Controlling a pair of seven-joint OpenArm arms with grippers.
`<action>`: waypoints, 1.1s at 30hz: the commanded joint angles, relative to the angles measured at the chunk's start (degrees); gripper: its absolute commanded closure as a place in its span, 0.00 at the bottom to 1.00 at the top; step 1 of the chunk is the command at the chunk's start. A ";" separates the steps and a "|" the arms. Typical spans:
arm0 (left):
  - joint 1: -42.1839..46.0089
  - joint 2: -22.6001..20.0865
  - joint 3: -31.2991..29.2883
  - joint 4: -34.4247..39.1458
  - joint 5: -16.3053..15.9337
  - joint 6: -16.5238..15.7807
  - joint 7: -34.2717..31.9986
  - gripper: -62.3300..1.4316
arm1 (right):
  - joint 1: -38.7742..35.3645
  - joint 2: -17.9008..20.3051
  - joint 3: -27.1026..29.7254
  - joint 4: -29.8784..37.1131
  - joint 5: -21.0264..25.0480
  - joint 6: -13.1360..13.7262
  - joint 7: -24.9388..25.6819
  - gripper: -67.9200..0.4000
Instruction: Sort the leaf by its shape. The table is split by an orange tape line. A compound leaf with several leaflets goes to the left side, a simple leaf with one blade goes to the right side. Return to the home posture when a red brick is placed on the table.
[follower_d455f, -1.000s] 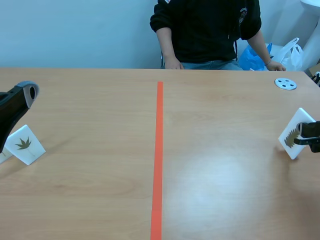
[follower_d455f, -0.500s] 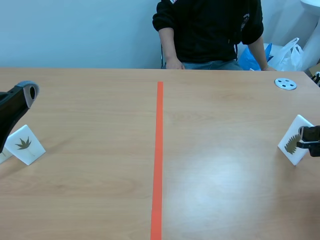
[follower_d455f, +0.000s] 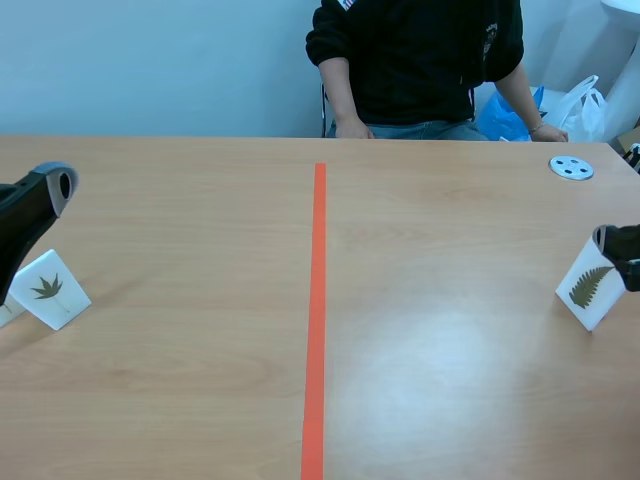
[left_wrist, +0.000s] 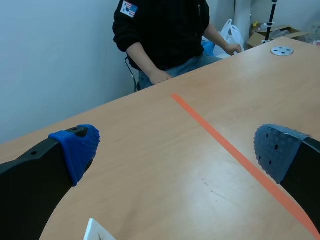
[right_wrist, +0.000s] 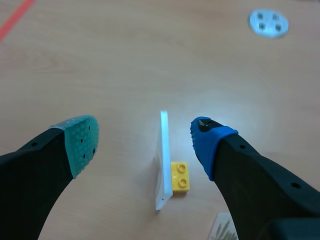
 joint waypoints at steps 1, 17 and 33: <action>0.31 -0.20 -1.11 0.72 -0.76 0.33 -0.81 0.00 | -2.12 2.25 2.16 5.22 2.43 1.05 0.00 0.41; 0.31 -0.17 -1.36 0.72 -0.79 0.31 -0.87 0.00 | -24.61 0.20 19.04 36.24 9.31 6.16 -4.13 0.40; 0.28 -0.15 -1.36 0.72 -0.79 0.28 -1.01 0.00 | -26.45 -1.42 20.44 45.48 16.33 8.50 -8.07 0.22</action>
